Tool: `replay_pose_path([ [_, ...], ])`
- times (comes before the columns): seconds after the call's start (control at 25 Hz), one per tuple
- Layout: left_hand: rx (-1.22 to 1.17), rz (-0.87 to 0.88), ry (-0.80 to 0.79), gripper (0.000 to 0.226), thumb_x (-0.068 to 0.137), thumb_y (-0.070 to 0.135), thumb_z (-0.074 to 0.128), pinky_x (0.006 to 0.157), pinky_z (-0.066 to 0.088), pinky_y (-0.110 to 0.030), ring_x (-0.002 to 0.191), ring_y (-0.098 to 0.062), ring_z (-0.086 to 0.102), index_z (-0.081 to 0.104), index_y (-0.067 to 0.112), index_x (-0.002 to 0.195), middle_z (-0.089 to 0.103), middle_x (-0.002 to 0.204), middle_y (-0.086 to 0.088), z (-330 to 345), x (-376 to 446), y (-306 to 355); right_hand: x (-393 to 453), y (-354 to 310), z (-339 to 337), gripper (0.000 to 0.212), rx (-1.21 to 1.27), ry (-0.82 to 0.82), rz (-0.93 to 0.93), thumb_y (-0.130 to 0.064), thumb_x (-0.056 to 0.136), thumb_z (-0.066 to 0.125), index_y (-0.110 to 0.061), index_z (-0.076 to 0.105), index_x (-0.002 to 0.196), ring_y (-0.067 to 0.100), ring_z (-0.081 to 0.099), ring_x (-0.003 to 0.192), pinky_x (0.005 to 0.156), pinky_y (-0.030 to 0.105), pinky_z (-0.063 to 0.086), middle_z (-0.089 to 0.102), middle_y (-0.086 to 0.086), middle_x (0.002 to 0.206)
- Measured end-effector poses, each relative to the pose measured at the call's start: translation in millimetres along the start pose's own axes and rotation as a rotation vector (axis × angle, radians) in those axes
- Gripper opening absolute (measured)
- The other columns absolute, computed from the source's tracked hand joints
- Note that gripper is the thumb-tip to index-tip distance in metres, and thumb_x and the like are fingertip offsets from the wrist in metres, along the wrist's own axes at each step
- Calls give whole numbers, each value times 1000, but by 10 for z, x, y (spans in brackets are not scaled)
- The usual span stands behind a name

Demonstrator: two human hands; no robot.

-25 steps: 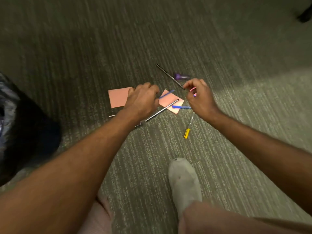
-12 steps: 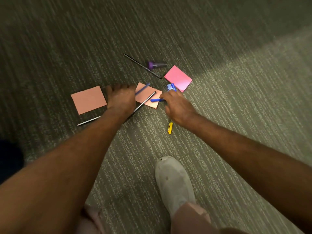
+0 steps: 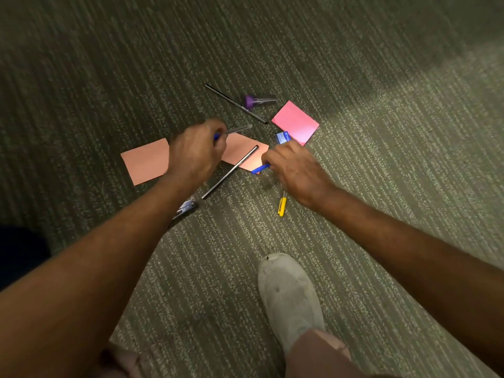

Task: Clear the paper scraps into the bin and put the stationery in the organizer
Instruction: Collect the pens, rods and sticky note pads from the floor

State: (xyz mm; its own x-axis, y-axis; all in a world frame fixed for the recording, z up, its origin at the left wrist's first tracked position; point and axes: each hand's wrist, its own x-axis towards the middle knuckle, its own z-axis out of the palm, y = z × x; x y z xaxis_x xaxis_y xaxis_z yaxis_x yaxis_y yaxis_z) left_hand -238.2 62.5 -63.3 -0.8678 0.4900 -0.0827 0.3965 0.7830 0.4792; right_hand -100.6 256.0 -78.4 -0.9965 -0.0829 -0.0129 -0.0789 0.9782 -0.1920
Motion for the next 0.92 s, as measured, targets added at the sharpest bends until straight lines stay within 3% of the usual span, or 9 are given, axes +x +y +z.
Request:
replay_pose_path([
  [0.2, -351, -162, -20, 4, 86, 25, 71, 65, 48, -27, 67, -11, 60, 71, 29, 88, 67, 76, 7, -80, 37, 56, -483, 44, 120, 37, 24, -156, 11, -15, 92, 68, -23, 64, 129, 23, 54, 113, 90, 39, 47, 63, 2, 122],
  [0.32, -578, -259, -106, 6, 87, 19, 75, 59, 46, -25, 61, -11, 54, 73, 25, 87, 66, 72, 3, -34, 10, 99, -655, 99, 200, 43, 19, -192, 63, -13, 93, 69, -22, 63, 135, 21, 51, 117, 90, 38, 52, 58, 3, 129],
  [0.4, -676, -294, -151, 4, 91, 20, 72, 53, 43, -22, 57, -9, 52, 73, 24, 89, 62, 67, 6, -40, -44, 117, -675, 120, 213, 33, 36, -148, 75, -14, 95, 67, -18, 66, 128, 22, 52, 115, 91, 41, 53, 59, 3, 128],
  [0.48, -651, -270, -151, 13, 96, 30, 65, 58, 44, -24, 61, -6, 52, 74, 20, 95, 61, 68, 10, -56, -105, 134, -653, 116, 203, 24, 39, -109, 98, -20, 97, 65, -18, 69, 120, 23, 53, 116, 96, 43, 49, 63, 2, 127],
  [0.56, -630, -256, -141, 27, 101, 38, 54, 72, 49, -35, 73, -12, 57, 70, 16, 97, 65, 79, 4, -78, -192, 152, -590, 64, 168, 22, 113, -79, 195, -27, 99, 62, -21, 69, 119, 24, 55, 119, 104, 43, 42, 67, -1, 125],
  [0.68, -829, -349, -132, 31, 106, 37, 44, 75, 54, -45, 77, -21, 59, 60, 14, 91, 62, 88, -8, -106, -362, 215, -368, -155, 50, 24, 506, 57, 443, -27, 98, 64, -24, 69, 121, 13, 67, 93, 90, 36, 55, 72, -8, 106],
  [0.76, -973, -431, -120, 29, 107, 36, 42, 75, 58, -43, 80, -20, 63, 61, 17, 94, 65, 99, -7, -122, -497, 274, -146, -404, -55, 23, 903, 144, 579, -25, 97, 68, -26, 68, 120, 9, 71, 86, 80, 34, 61, 75, -9, 99],
  [0.84, -1111, -481, -130, 28, 107, 36, 42, 71, 59, -36, 84, -16, 67, 65, 20, 105, 69, 107, -6, -133, -612, 311, 47, -660, -99, 18, 1160, 165, 600, -22, 95, 71, -26, 64, 111, 14, 74, 85, 78, 36, 61, 77, -3, 94],
  [0.92, -1233, -521, -147, 29, 108, 36, 42, 70, 59, -33, 84, -11, 70, 65, 20, 116, 73, 102, -1, -168, -709, 341, 164, -892, -98, 15, 1308, 145, 579, -15, 93, 73, -21, 62, 100, 19, 76, 82, 74, 39, 62, 78, 4, 90],
])
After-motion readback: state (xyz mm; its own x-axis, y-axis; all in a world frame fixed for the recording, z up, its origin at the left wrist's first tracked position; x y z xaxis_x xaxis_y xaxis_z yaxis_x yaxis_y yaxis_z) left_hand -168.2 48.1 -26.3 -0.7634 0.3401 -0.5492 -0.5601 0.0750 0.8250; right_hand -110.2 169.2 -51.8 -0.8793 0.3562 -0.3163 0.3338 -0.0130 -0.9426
